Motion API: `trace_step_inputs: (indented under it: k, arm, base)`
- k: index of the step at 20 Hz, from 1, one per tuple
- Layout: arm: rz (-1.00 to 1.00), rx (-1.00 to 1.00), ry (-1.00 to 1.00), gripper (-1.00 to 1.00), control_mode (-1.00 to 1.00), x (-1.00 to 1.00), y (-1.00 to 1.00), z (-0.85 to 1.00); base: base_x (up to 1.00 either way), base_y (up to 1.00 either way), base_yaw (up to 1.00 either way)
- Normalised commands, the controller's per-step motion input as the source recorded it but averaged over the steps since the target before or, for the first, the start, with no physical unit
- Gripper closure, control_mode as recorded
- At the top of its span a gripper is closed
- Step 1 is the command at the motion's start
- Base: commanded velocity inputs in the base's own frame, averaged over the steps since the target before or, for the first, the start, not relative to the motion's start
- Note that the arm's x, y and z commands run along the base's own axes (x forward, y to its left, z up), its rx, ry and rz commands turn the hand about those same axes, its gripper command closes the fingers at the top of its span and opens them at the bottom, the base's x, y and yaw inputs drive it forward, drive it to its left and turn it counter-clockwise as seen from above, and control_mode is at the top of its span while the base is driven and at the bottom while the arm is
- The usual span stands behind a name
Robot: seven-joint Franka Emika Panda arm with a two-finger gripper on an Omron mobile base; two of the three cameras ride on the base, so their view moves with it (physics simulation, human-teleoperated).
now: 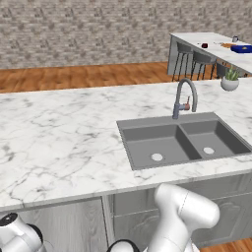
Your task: Take the pizza cutter from the drawer on the left and place it on the dining counter for cutting.
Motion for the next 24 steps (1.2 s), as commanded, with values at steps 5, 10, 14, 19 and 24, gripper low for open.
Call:
trace_step_inputs:
  k: [5,10,14,19,24]
  arm:
    - [0.0,0.0,0.0,-1.0,-1.0,0.0,0.0,-0.07]
    - [0.0,0.0,0.0,-1.0,-1.0,0.0,0.0,-0.13]
    - [0.0,0.0,0.0,-1.0,-1.0,0.0,0.0,-0.17]
    - [0.0,0.0,0.0,-1.0,-1.0,0.0,0.0,-0.14]
    - [0.0,0.0,0.0,-1.0,-1.0,0.0,0.0,-0.07]
  base:
    - [0.0,0.0,0.0]
    - [0.0,0.0,0.0]
    - [0.0,0.0,0.0]
    - [0.0,0.0,0.0]
    - [0.0,0.0,0.0]
